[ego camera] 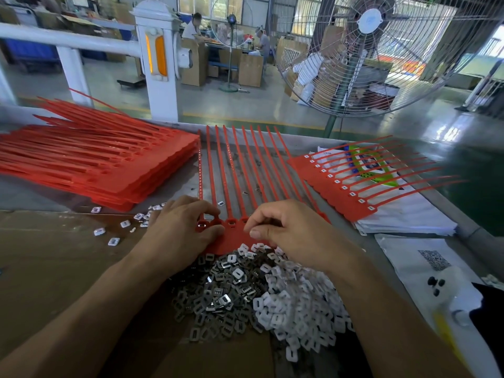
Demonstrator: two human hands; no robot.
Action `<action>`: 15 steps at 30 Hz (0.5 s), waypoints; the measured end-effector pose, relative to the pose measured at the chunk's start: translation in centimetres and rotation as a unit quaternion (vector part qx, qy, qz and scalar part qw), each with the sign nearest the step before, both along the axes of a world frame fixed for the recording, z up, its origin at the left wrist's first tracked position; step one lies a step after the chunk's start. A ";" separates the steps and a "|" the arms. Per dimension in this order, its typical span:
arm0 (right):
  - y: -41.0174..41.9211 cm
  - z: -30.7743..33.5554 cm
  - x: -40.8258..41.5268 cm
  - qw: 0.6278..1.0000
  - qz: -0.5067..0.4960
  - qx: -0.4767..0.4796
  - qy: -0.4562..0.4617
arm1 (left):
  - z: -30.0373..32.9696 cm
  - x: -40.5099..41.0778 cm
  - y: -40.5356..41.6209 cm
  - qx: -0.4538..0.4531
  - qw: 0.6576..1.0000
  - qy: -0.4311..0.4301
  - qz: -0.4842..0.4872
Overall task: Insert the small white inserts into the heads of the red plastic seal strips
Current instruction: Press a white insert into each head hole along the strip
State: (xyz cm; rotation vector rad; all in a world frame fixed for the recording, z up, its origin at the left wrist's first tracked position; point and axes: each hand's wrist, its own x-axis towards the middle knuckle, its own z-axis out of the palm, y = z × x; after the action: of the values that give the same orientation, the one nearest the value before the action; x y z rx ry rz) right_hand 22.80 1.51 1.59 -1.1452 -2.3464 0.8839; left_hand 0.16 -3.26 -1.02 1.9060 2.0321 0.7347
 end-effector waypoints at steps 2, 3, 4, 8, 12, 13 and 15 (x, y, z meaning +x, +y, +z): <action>0.1 0.0 0.1 1.000 -0.009 0.009 -0.007 | 0.0 0.0 0.0 -0.001 1.000 0.001 0.000; 0.1 -0.1 0.1 1.000 -0.015 0.013 -0.005 | 0.0 0.0 0.0 -0.003 1.000 0.000 0.000; 0.1 0.0 0.2 1.000 -0.027 0.015 0.004 | 0.0 0.0 0.0 -0.004 1.000 -0.001 -0.001; 0.8 0.3 1.0 0.988 -0.136 0.014 0.075 | 0.1 -0.1 -0.1 -0.006 1.000 -0.003 -0.003; 2.5 0.5 3.1 0.957 -0.269 0.089 0.062 | 0.0 -0.1 0.0 0.001 1.000 -0.005 -0.003; 2.9 0.5 3.8 0.949 -0.293 0.109 0.045 | -0.1 -0.1 0.0 0.004 1.000 -0.004 -0.003; 3.6 0.2 5.1 0.937 -0.327 0.123 0.012 | -0.1 -0.1 0.1 0.009 1.000 -0.003 -0.002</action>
State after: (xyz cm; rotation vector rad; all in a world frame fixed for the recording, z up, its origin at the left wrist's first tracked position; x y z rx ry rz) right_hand 27.91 5.12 1.81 -1.6330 -1.7831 0.3481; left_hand 0.10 -3.17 -1.17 1.9141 2.0254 0.7589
